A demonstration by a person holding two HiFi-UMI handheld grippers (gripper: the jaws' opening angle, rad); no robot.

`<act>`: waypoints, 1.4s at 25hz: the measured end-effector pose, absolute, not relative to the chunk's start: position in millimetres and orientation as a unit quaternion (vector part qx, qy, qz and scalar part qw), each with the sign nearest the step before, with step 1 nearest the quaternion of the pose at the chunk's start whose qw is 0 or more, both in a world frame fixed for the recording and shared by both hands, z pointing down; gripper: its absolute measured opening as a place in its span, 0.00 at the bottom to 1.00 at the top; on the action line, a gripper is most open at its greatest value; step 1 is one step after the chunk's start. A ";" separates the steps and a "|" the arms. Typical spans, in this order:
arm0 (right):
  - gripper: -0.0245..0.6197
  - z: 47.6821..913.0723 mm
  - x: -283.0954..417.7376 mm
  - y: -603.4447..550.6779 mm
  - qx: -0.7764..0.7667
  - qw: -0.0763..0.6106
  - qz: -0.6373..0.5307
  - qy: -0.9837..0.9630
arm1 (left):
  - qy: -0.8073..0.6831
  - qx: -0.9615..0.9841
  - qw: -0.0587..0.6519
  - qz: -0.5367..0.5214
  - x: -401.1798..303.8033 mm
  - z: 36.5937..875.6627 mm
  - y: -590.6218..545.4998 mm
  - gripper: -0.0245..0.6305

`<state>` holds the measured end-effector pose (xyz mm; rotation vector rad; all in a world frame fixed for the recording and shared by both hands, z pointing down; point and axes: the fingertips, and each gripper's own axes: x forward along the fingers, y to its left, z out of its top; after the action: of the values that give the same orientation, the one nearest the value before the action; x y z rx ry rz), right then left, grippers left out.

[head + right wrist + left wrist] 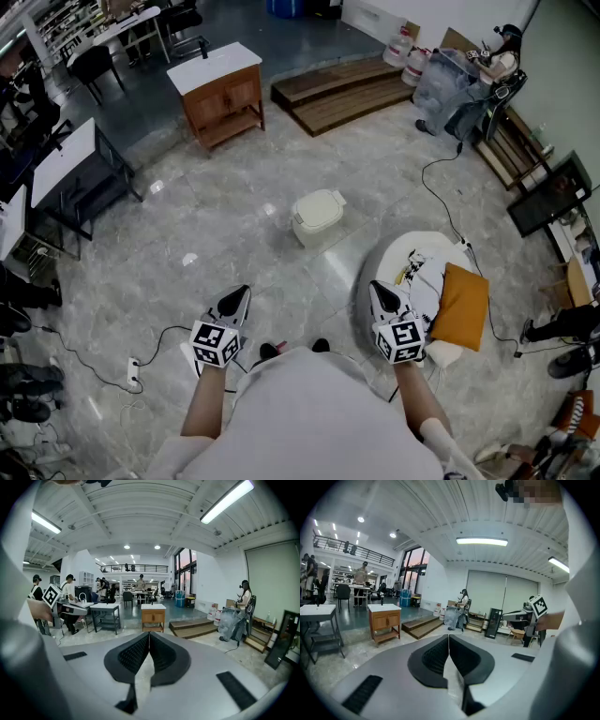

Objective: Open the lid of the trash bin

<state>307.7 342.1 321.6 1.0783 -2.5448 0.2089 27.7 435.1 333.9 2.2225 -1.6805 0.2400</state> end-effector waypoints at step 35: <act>0.09 324.5 240.7 390.4 0.395 0.199 0.079 -0.893 | -0.547 0.816 0.167 0.084 -28.3 336.0 479.1 0.07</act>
<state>240.7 390.4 324.5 1.1055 -2.4990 0.2199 -28.3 479.1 336.0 2.3216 -1.5573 0.2386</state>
